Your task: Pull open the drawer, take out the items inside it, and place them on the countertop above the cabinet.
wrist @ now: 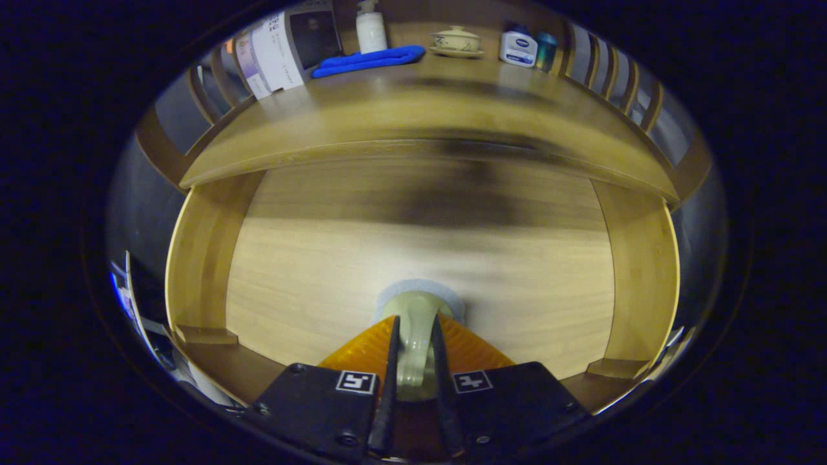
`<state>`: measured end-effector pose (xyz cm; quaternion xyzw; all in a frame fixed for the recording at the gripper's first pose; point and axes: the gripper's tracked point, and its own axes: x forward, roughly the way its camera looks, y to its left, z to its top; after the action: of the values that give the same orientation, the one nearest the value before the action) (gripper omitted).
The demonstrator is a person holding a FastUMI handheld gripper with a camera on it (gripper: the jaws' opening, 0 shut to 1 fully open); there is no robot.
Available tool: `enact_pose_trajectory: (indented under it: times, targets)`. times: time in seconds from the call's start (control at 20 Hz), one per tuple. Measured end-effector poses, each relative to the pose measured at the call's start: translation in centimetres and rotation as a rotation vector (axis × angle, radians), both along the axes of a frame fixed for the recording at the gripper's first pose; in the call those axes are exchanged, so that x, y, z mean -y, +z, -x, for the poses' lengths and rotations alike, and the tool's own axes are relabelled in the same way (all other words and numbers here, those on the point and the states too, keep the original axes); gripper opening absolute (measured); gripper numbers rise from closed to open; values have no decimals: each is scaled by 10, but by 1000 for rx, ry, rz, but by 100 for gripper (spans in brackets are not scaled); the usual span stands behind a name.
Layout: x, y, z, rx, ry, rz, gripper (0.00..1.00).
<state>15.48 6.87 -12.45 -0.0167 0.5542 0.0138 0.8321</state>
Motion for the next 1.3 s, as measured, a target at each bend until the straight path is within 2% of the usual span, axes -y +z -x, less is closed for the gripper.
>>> enact_pose_trajectory:
  times: [0.1, 0.2, 0.4, 0.8, 1.1, 1.3]
  targets:
    - [1, 0, 0, 7, 7, -11, 23]
    - [1, 2, 0, 14, 1, -28, 21]
    - [3, 20, -2, 58, 7, -47, 20]
    - [4, 95, -9, 183, 47, -74, 20]
    - [12, 154, -53, 275, 8, -83, 19]
    - [18, 170, -97, 297, -14, -41, 19]
